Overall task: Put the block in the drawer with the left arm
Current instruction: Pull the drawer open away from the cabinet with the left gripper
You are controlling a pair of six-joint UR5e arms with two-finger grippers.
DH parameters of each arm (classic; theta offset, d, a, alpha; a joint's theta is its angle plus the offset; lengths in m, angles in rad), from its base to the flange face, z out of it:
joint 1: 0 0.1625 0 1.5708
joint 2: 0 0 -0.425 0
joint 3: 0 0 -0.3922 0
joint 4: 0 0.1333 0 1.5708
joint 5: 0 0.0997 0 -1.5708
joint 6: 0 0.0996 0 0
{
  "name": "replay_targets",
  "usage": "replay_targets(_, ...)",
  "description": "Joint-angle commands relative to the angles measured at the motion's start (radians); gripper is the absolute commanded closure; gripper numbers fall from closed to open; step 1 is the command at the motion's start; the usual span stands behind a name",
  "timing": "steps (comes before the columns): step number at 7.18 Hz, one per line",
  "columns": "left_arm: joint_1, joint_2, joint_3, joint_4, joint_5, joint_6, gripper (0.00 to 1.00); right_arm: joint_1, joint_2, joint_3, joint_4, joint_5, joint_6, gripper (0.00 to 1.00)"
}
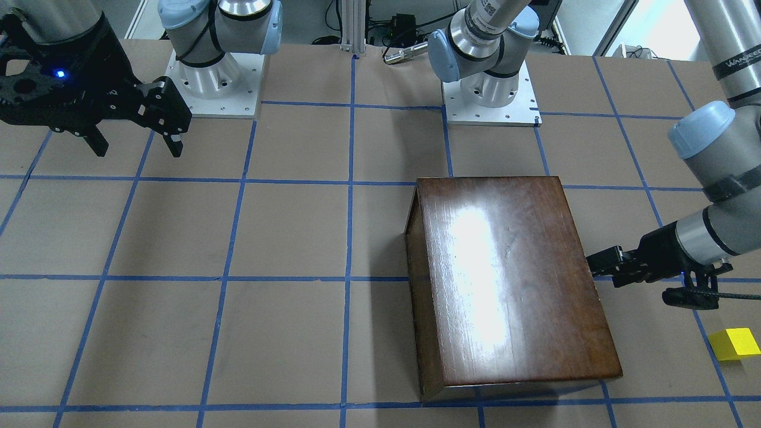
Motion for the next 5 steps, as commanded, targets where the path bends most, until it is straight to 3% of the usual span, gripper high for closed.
replay_targets(1,0.01,0.0,0.002,0.003,0.001,0.02,0.02,0.0,0.0,0.0,0.0,-0.001,0.0,0.0)
replay_targets(5,0.022,-0.005,0.012,0.004,0.005,0.077,0.02,0.0,0.0,0.0,0.0,-0.001,0.0,0.0)
